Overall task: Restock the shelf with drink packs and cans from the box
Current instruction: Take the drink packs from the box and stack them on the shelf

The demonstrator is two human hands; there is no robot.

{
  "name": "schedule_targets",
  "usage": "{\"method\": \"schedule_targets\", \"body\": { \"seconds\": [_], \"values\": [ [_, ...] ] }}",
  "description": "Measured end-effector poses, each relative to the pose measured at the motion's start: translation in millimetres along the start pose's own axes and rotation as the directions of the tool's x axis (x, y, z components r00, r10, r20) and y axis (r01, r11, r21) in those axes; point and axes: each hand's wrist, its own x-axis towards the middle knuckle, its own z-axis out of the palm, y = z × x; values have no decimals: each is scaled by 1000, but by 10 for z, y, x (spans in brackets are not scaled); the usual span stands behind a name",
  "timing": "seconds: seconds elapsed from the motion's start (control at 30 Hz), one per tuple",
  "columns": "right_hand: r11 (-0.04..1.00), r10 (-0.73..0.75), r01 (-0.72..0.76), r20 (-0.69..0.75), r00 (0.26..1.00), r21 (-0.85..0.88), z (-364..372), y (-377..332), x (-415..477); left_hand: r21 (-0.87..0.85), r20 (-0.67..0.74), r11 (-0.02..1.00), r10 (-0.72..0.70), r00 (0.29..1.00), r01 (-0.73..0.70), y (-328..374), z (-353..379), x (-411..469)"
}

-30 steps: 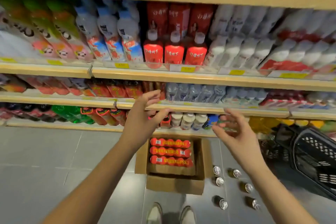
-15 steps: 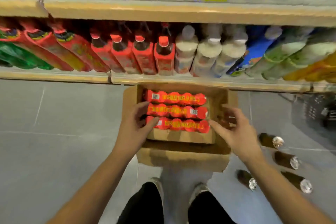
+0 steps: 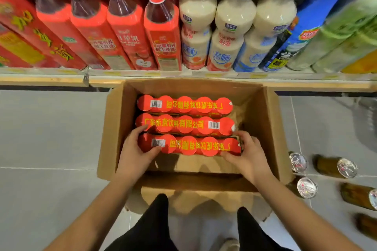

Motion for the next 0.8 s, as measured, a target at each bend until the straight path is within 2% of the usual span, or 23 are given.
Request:
{"method": "schedule_targets", "body": {
  "seconds": [0.27, 0.4, 0.8],
  "values": [
    [997, -10, 15, 72, 997, -75, 97, 173, 104, 200, -55, 978, -49, 997, 60, -76, 128, 123],
    [988, -20, 34, 94, 995, -148, 106, 154, 132, 286, -19, 954, -84, 996, 86, -102, 177, 137],
    [987, -47, 59, 87, 995, -146, 158, 111, 142, 257, -3, 966, -30, 1000, 30, -117, 156, 211]
  ]
}}
